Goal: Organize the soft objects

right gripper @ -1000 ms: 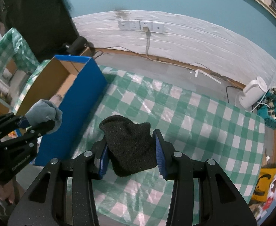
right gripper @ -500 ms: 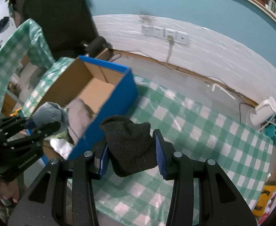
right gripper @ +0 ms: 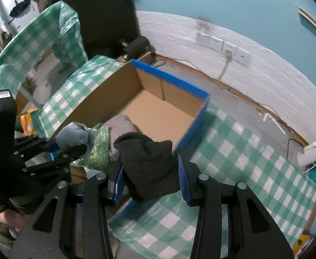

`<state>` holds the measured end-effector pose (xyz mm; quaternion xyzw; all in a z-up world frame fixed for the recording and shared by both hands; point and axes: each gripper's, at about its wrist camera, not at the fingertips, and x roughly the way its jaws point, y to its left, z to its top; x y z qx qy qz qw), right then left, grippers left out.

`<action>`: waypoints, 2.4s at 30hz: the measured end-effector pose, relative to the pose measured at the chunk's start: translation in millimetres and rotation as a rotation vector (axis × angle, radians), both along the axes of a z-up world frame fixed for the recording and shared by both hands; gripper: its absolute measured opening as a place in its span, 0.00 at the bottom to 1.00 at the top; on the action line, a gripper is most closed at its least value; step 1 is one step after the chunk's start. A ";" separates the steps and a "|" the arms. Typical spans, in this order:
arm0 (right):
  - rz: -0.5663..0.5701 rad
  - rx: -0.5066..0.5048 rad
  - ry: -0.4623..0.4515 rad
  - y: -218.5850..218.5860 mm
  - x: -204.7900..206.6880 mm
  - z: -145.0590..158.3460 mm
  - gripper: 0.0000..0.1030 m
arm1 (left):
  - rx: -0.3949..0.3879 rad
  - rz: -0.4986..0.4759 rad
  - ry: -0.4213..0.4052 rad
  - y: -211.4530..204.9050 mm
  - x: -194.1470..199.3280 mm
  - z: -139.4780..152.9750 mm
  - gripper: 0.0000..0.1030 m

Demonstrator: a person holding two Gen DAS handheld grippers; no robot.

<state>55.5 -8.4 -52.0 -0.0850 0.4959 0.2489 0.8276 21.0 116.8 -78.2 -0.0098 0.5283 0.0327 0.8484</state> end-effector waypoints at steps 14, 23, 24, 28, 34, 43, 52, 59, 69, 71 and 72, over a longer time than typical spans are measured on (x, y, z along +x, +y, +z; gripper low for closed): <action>0.018 0.024 0.067 32.3 6.2 -35.3 0.46 | 0.036 0.072 0.078 23.5 2.9 -29.9 0.50; -0.046 0.061 0.054 14.5 9.2 -35.5 0.59 | 0.061 0.053 0.028 11.6 1.9 -17.5 0.78; -0.058 0.069 0.049 10.3 9.3 -33.0 0.59 | 0.061 0.048 0.028 9.7 1.6 -16.0 0.78; -0.088 0.084 0.026 -3.6 7.7 -22.3 0.63 | 0.084 0.021 0.012 -1.1 -2.6 -7.1 0.83; -0.120 0.078 -0.001 -22.0 -1.3 -12.0 0.63 | 0.101 -0.005 -0.014 -12.3 -12.6 5.4 0.85; -0.181 0.092 -0.042 -61.0 -20.7 8.4 0.63 | 0.122 -0.018 -0.085 -35.8 -27.1 43.7 0.97; -0.212 0.135 -0.072 -98.6 -45.4 29.8 0.64 | 0.130 -0.054 -0.133 -58.6 -43.3 64.7 0.98; -0.223 0.175 -0.127 -119.4 -63.0 52.6 0.64 | 0.088 -0.045 -0.150 -66.3 -44.4 78.8 0.98; -0.245 0.135 -0.152 -136.5 -70.0 44.9 0.64 | 0.098 -0.054 -0.139 -84.7 -44.6 84.3 0.99; -0.253 0.132 -0.149 -139.4 -69.5 42.5 0.64 | 0.101 -0.068 -0.126 -90.3 -43.6 80.9 0.98; -0.254 0.132 -0.149 -140.6 -69.3 42.2 0.64 | 0.105 -0.071 -0.122 -91.8 -43.1 78.7 0.99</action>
